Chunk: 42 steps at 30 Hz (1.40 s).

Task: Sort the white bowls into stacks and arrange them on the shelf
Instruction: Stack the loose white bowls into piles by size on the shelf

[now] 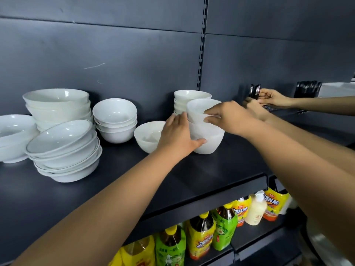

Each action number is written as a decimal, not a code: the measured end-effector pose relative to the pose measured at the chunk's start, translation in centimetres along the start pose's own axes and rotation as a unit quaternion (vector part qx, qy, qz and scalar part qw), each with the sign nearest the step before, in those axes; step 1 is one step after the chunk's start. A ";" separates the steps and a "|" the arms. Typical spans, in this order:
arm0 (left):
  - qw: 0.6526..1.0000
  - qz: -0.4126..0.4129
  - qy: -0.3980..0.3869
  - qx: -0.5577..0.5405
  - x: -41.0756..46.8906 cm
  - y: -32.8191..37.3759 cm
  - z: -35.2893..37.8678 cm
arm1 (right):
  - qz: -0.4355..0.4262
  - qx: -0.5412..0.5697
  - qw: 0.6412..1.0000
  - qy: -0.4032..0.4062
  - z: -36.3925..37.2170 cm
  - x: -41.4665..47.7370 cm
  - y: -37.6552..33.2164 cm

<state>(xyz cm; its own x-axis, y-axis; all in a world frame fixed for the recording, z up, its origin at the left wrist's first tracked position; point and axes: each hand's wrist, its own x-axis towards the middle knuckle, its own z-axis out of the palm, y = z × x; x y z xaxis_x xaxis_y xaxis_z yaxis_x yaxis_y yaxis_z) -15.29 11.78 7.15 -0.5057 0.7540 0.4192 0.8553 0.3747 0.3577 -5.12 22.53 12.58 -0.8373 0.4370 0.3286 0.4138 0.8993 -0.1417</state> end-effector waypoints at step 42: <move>0.975 -0.197 0.067 -0.083 -2.4 -7.0 -1.9 | 0.135 0.506 0.848 0.081 10.0 -1.1 4.0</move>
<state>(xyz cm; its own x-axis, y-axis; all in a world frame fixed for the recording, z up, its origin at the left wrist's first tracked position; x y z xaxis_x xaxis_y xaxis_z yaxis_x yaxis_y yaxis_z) -20.25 6.33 5.26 -0.8104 0.4885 0.3234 0.5679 0.5197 0.6383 -6.16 25.82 2.29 -0.6671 0.6944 0.2697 -0.0048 0.3580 -0.9337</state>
